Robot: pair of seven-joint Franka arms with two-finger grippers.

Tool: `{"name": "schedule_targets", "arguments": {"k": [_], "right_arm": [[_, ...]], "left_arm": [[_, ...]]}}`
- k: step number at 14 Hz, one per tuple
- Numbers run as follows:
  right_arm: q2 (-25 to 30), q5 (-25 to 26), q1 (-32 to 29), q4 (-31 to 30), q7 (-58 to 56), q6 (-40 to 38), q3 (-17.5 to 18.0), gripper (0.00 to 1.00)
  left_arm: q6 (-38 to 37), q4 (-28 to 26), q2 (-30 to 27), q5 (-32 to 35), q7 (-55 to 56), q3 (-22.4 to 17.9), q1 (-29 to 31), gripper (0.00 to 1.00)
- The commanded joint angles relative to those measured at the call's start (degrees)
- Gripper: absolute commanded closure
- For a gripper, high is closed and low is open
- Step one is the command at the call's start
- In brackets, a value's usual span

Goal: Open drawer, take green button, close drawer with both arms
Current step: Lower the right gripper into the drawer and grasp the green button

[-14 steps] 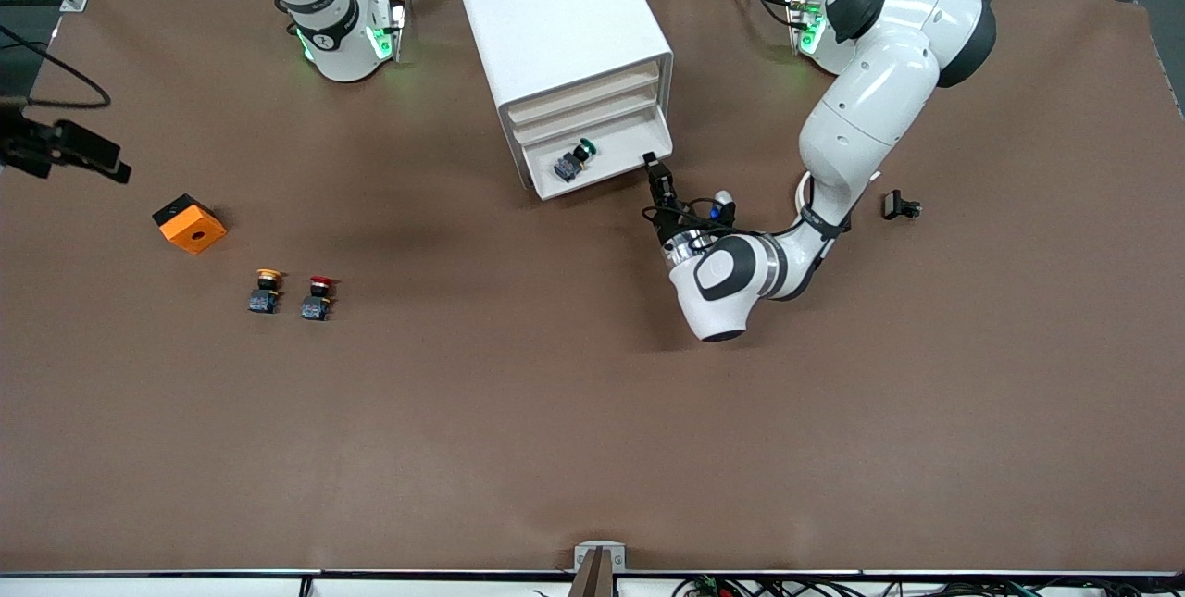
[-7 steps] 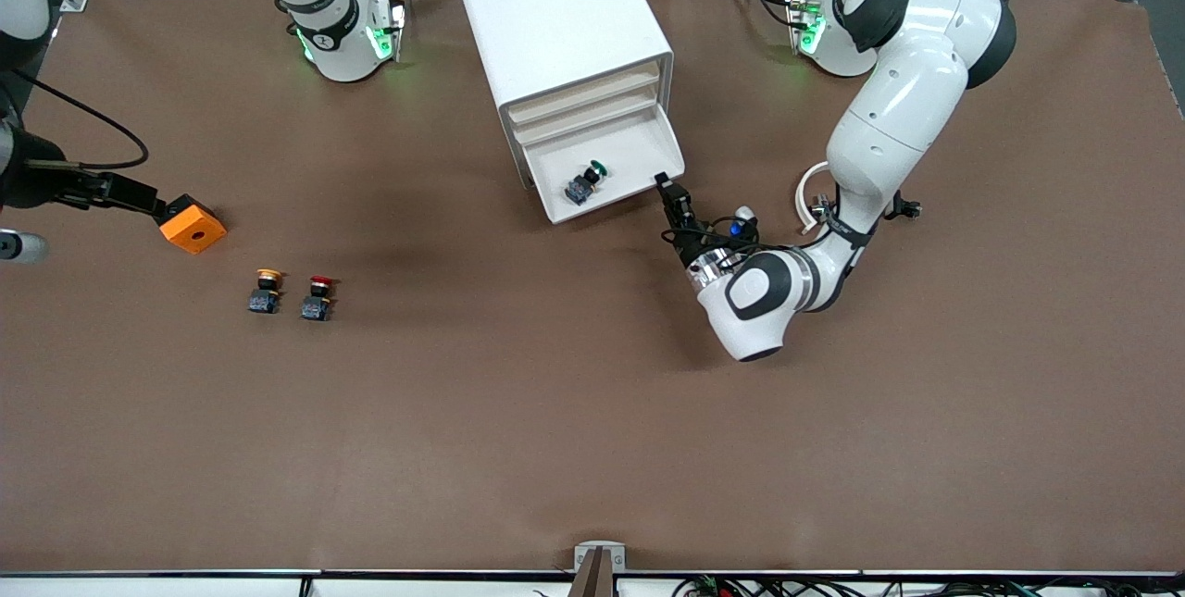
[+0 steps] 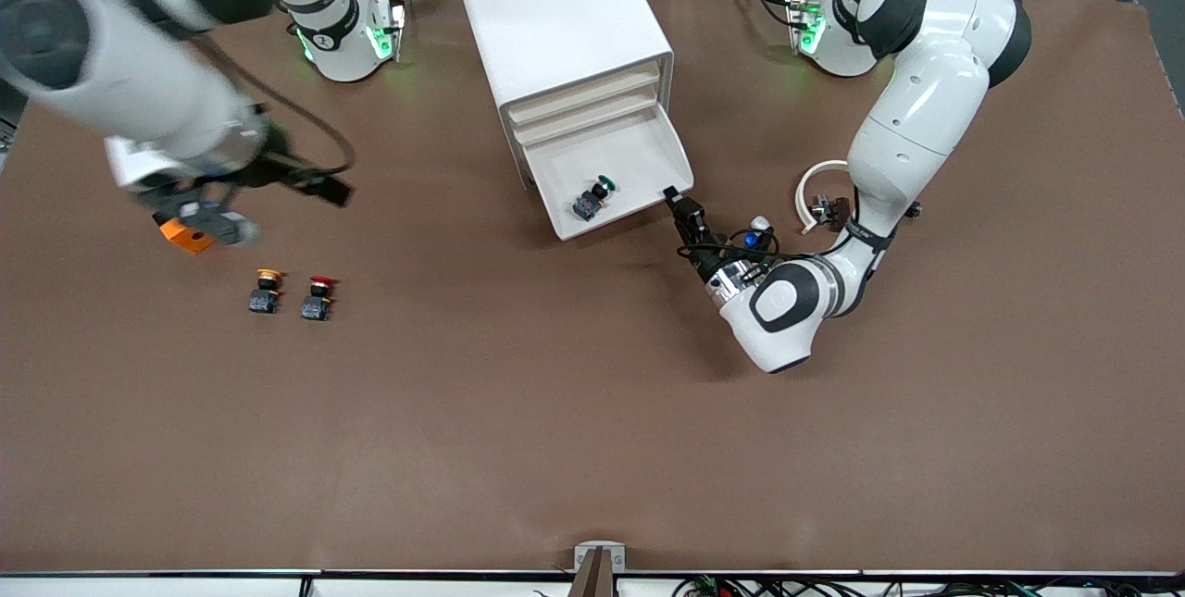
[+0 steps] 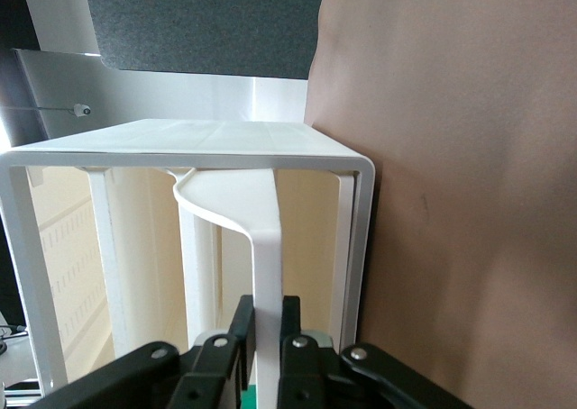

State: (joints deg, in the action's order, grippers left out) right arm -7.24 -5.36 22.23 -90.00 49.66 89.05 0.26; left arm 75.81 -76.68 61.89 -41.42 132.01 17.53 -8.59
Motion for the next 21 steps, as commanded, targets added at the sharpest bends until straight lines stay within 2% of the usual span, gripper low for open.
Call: {"name": "schedule_targets", "arguments": {"k": [1, 2, 3, 4, 5, 9, 13, 17, 21], "right_arm": [[0.2, -1.2, 9.9, -4.6, 13.1, 8.1, -0.8, 0.00], [-0.2, -1.2, 13.2, -6.0, 17.2, 11.5, -0.8, 0.00], [-0.7, -1.2, 15.6, -7.7, 19.8, 15.1, -0.8, 0.00], [-1.4, -1.2, 18.0, -9.7, 22.7, 19.1, -0.9, 0.00], [-2.5, -1.1, 19.6, -11.1, 25.4, 22.3, -0.9, 0.00], [-8.4, -0.5, 23.8, -11.6, 32.1, 30.6, -1.0, 0.00], [-12.0, 0.1, 24.1, -11.6, 32.8, 32.5, -1.0, 0.00], [-15.2, 1.3, 24.2, -11.5, 33.0, 35.3, -1.2, 0.00], [-18.9, 2.2, 25.3, -11.2, 34.2, 38.8, -1.2, 0.00]], "left_arm": [[-1.1, 0.7, 0.4, -1.2, 1.1, -0.3, 0.9, 0.79], [-1.1, 0.6, 0.4, -1.2, 1.1, -0.3, 0.9, 0.69], [-1.1, 0.6, 0.4, -1.2, 1.1, -0.3, 0.9, 0.50], [-1.1, 0.6, 0.4, -1.2, 1.1, -0.3, 0.8, 0.21], [-1.2, 0.6, 0.5, -1.1, 1.1, -0.3, 0.7, 0.00], [-1.2, 0.6, 0.3, -1.2, 1.1, -0.2, 0.9, 0.00], [-1.5, 0.7, -1.8, 1.2, -2.0, 0.0, 1.3, 0.00], [-1.6, 0.7, -6.5, 9.7, -14.7, 0.6, 1.3, 0.00], [-3.7, -0.4, -14.7, 18.9, -35.4, 0.0, 1.5, 0.00]]}}
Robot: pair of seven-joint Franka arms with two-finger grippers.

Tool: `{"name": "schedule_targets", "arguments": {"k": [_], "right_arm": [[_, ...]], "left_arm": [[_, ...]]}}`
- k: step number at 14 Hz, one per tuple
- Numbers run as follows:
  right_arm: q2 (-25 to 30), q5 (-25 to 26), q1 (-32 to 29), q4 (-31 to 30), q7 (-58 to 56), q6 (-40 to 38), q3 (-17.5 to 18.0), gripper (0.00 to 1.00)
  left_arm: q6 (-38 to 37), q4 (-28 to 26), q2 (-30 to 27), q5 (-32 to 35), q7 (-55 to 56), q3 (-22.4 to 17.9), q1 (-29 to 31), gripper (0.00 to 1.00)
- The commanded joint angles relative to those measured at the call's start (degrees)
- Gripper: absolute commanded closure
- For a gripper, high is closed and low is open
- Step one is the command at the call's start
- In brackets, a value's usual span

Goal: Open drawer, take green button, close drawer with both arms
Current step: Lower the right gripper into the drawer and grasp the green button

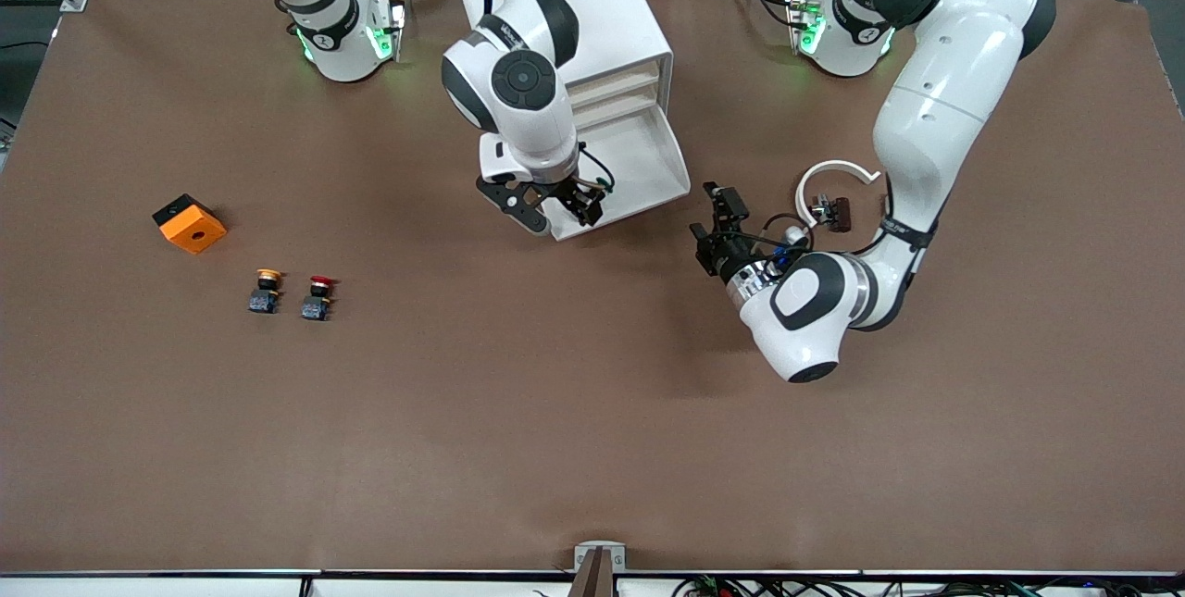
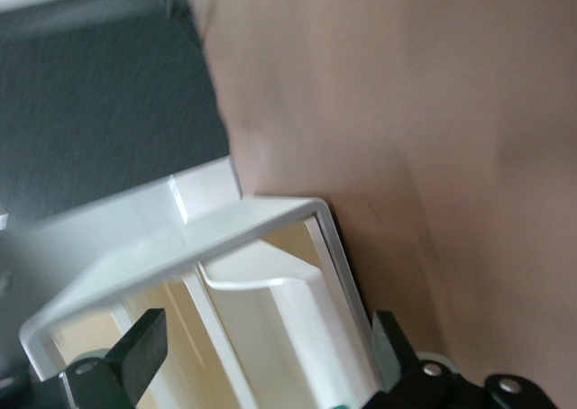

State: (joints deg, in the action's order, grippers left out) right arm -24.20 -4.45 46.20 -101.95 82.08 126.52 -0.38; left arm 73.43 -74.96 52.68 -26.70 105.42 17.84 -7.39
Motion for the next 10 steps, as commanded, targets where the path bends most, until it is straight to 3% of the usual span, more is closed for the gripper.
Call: {"name": "schedule_targets", "arguments": {"k": [1, 5, 10], "right_arm": [[-2.6, 1.4, 1.7, 0.8, 2.1, 2.6, -0.6, 0.00], [-4.2, 1.9, 3.4, 0.8, 4.2, 3.9, -0.5, 0.00], [-5.0, 2.0, 4.5, 0.8, 5.7, 3.7, -0.5, 0.00]], "left_arm": [[-1.4, -2.6, -7.6, 6.9, -13.9, -0.4, 0.4, 0.00], [-0.6, -2.2, -12.0, 23.0, -30.1, 0.7, -0.8, 0.00], [10.0, -1.4, -14.7, 31.7, -43.1, 1.7, -2.1, 0.00]]}}
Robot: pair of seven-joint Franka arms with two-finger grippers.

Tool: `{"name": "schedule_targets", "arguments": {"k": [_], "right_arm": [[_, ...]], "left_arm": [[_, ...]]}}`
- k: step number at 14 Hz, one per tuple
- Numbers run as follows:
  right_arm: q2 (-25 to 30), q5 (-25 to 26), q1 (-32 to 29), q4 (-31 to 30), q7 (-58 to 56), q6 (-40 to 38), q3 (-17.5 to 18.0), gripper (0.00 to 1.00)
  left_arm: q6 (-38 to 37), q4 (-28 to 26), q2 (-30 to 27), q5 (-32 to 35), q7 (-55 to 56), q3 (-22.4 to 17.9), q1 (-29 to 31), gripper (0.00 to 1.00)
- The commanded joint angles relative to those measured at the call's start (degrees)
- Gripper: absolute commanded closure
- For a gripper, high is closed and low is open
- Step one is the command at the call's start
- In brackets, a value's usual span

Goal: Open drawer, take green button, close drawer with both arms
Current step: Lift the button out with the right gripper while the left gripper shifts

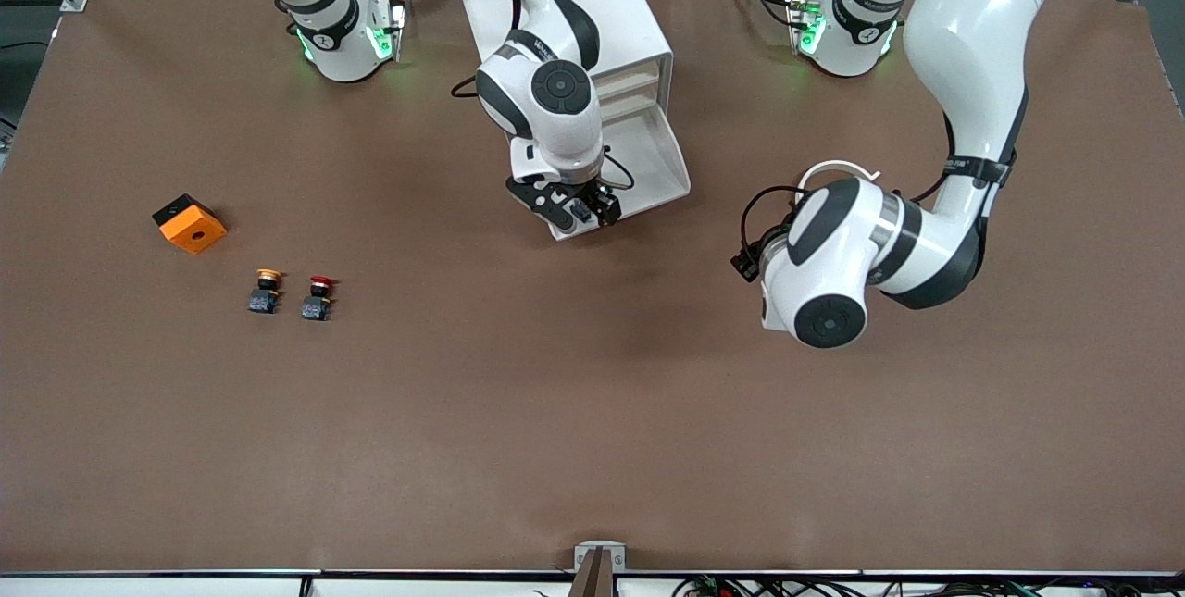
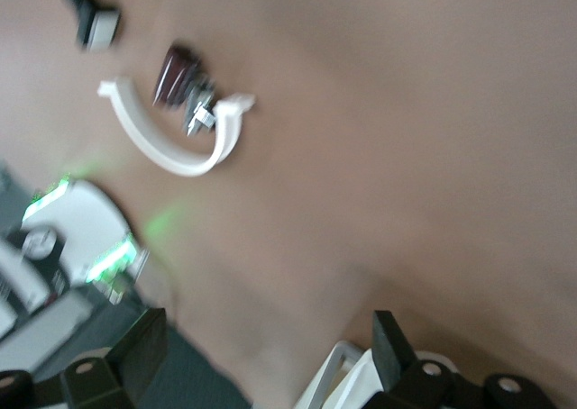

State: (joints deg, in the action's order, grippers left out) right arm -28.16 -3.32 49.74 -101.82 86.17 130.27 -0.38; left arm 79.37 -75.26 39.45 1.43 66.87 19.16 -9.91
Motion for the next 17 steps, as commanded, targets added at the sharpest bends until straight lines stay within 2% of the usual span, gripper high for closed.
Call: {"name": "schedule_targets", "arguments": {"k": [1, 4, 5, 6, 7, 8, 9, 11, 14, 17], "right_arm": [[-1.5, 0.9, 1.0, 0.7, 1.6, 0.1, -0.6, 0.00], [-2.0, 0.9, 1.2, 0.7, 1.6, 0.2, -0.6, 0.02], [-2.0, 0.9, 1.2, 0.7, 1.5, 0.2, -0.6, 0.12], [-2.0, 0.9, 1.2, 0.7, 1.5, 0.2, -0.5, 0.28], [-2.0, 0.8, 1.2, 0.7, 1.5, 0.2, -0.5, 0.49], [-2.1, 0.8, 1.2, 0.7, 1.5, 0.2, -0.5, 0.77], [-2.1, 0.8, 1.3, 0.7, 1.5, 0.2, -0.5, 1.00], [-2.0, 0.7, 1.3, 0.8, 1.5, 0.0, -0.5, 1.00], [-1.1, 0.2, 0.6, 1.8, 1.1, -0.9, -0.4, 1.00], [1.2, 0.0, -2.6, 7.2, -0.4, -10.7, -0.3, 1.00]], "left_arm": [[5.3, -1.1, -2.0, 3.8, -8.2, 1.0, 0.9, 0.00], [12.3, -2.0, -4.2, 4.1, -9.9, 1.4, 0.7, 0.00], [13.4, -2.1, -4.4, 4.1, -9.9, 1.6, 0.7, 0.00], [14.3, -2.4, -5.3, 4.1, -9.9, 1.9, 0.8, 0.00], [15.1, -3.6, -6.0, 4.1, -9.9, 2.5, 0.9, 0.00], [16.8, -5.1, -7.4, 4.1, -9.9, 2.8, 0.7, 0.00], [19.4, -8.1, -9.1, 4.1, -9.9, 3.2, 0.7, 0.00], [22.8, -12.1, -12.2, 4.1, -9.9, 4.6, 0.7, 0.00], [24.9, -12.9, -11.9, 4.1, -9.9, 5.6, 0.3, 0.00], [28.1, -12.8, -11.0, 4.2, -9.7, 5.6, -0.2, 0.00]]}}
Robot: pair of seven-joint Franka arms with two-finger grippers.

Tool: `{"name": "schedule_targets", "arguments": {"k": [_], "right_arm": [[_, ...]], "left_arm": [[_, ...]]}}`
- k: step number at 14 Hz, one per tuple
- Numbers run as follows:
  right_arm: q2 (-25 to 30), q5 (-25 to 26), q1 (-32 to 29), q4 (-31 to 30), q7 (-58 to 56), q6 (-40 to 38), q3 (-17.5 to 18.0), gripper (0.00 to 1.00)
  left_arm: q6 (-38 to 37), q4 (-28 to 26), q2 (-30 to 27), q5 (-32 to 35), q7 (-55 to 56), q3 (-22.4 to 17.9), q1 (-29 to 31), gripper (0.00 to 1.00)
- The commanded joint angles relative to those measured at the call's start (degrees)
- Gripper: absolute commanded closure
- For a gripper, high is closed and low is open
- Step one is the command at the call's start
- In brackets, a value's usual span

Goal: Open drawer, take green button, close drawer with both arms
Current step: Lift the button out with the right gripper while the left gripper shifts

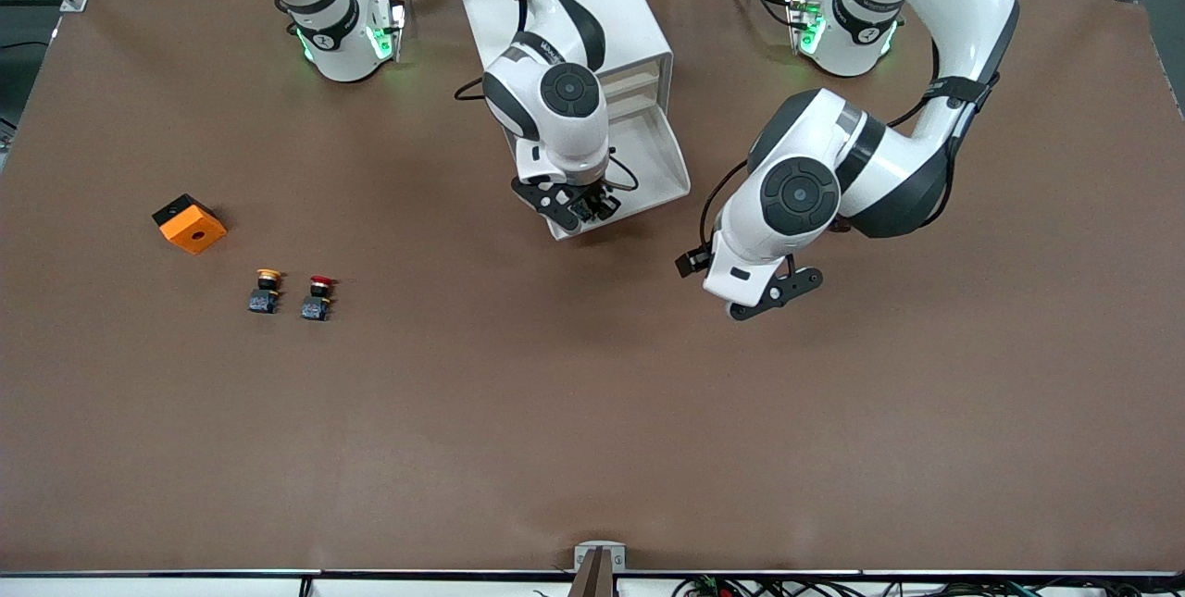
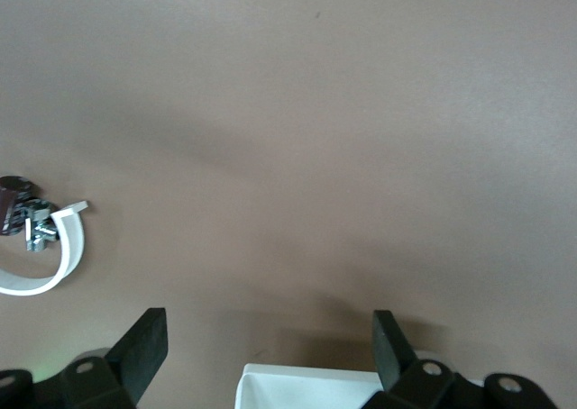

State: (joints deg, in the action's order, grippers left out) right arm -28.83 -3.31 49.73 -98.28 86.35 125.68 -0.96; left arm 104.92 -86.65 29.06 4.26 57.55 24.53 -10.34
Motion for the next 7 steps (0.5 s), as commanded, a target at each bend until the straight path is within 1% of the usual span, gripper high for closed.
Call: {"name": "schedule_targets", "arguments": {"k": [1, 2, 3, 5, 7], "right_arm": [[2.8, -0.2, -4.1, 5.2, -2.5, -8.7, 0.3, 1.00], [4.3, -0.2, -5.9, 5.4, -5.5, -10.0, 0.3, 1.00], [6.0, -0.2, -7.8, 5.0, -9.8, -10.7, 0.2, 1.00], [7.2, -0.1, -11.3, 4.7, -20.3, -12.4, 0.0, 1.00], [8.4, 0.0, -15.3, 2.4, -30.1, -11.0, 0.0, 1.00]], "left_arm": [[3.4, -1.4, -0.2, 1.4, -0.3, 0.3, 0.1, 0.00], [3.9, -1.3, 0.4, 1.7, -0.2, 0.3, 0.1, 0.00], [5.1, -1.2, 1.5, 3.5, 0.1, 0.3, -0.4, 0.00], [9.1, -0.8, 4.1, 6.5, 3.6, 0.3, -2.1, 0.00], [14.0, -0.8, 6.4, 9.5, 7.9, 0.3, -3.1, 0.00]]}}
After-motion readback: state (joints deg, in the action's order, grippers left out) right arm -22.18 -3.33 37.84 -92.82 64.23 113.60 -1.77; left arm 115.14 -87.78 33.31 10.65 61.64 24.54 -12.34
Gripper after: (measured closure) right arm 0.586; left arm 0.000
